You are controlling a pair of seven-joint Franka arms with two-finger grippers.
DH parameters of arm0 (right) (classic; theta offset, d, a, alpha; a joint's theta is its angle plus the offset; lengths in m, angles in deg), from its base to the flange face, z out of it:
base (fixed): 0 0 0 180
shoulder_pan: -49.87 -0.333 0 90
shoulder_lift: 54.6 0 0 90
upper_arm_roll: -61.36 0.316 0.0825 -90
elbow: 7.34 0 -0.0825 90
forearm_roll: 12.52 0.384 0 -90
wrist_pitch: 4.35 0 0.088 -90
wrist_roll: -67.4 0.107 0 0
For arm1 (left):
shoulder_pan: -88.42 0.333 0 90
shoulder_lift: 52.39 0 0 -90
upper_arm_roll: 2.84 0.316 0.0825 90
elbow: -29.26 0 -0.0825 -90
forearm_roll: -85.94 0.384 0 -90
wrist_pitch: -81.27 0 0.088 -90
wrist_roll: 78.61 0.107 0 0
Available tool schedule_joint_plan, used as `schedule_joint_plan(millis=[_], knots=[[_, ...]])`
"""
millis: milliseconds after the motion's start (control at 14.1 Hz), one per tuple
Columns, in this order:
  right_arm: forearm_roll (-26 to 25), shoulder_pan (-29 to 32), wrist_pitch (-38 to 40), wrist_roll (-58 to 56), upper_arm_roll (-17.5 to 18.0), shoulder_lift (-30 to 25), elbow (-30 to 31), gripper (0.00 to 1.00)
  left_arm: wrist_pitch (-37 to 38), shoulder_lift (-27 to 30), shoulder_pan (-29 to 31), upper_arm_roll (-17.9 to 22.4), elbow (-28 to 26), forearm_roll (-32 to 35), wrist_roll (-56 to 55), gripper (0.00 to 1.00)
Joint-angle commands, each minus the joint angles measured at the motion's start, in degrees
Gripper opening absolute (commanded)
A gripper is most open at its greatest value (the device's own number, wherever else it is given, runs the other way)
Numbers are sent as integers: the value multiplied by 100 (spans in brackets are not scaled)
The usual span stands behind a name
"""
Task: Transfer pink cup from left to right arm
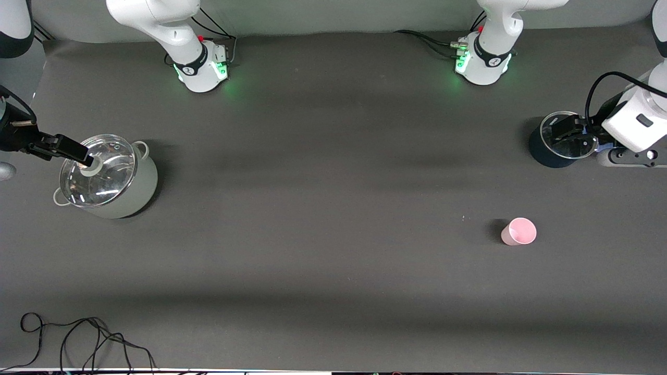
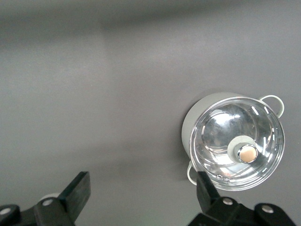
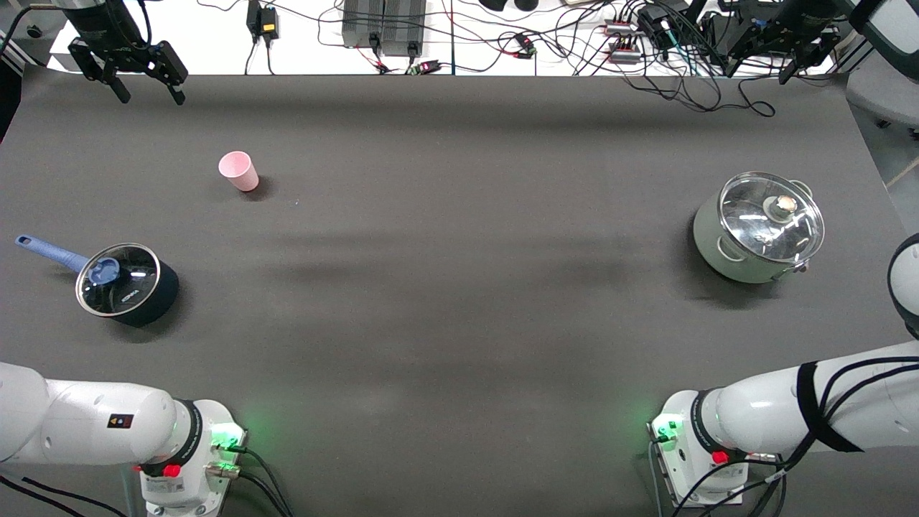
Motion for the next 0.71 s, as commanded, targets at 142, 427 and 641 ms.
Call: schedule_joint_plan(millis=[142,427,641], knots=[[30,-48,87,-24,-4,23,-92,100,38,-56,-61,20,95,43,-26,100],[30,-48,86,-32,-4,23,-92,100,55,-83,-70,20,165,43,-17,100],[30,-39,86,-50,-13,23,-83,100,73,-214,-53,20,358,43,9,100]])
